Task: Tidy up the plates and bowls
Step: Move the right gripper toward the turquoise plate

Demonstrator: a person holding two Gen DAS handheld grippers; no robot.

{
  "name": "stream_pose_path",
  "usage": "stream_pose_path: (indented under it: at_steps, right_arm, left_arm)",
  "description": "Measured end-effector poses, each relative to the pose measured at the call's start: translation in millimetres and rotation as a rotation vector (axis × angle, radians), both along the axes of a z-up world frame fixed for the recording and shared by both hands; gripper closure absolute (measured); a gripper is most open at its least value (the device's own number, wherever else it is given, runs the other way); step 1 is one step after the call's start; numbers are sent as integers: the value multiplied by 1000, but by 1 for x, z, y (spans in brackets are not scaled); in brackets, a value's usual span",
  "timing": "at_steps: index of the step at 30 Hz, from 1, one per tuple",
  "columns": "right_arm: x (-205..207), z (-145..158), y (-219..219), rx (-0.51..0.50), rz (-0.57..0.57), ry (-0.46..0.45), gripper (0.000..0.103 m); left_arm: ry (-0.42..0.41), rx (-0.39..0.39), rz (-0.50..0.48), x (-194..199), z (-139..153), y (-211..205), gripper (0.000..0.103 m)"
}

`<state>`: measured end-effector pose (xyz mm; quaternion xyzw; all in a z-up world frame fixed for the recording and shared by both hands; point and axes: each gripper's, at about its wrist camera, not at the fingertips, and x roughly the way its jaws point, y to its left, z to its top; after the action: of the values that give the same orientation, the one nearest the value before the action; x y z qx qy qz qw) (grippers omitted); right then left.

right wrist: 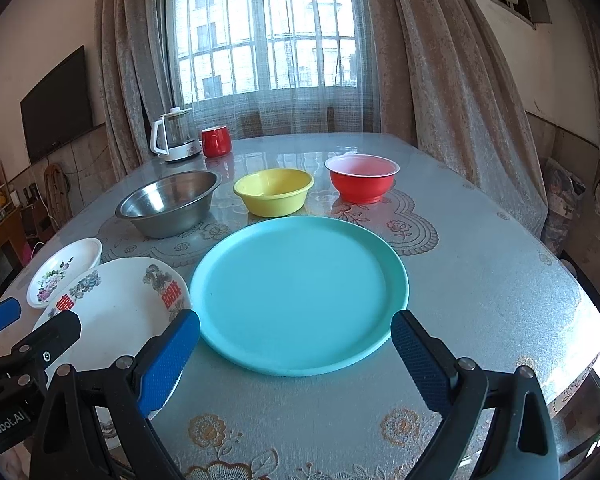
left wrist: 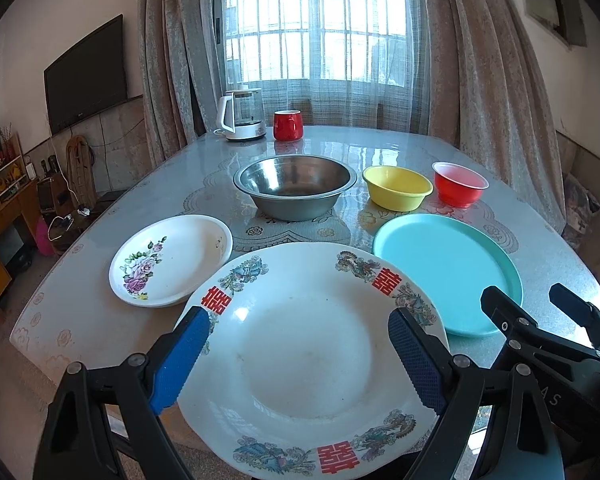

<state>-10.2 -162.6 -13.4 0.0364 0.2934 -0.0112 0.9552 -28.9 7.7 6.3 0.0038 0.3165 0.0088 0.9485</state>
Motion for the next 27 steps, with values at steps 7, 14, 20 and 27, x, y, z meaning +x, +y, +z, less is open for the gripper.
stream_pose_path:
  at_steps: [7, 14, 20, 27]
  right_arm:
    - [-2, -2, -1, 3, -2, -2, 5]
    - [-4, -3, -5, 7, -12, -2, 5]
    - [-4, -2, -5, 11, -21, -3, 5]
    - [-7, -1, -2, 0, -12, -3, 5]
  left_arm:
    - [9, 1, -5, -1, 0, -1, 11]
    - [12, -6, -6, 0, -1, -2, 11]
    - [18, -6, -12, -1, -4, -2, 11]
    - [18, -19, -10, -2, -3, 1, 11]
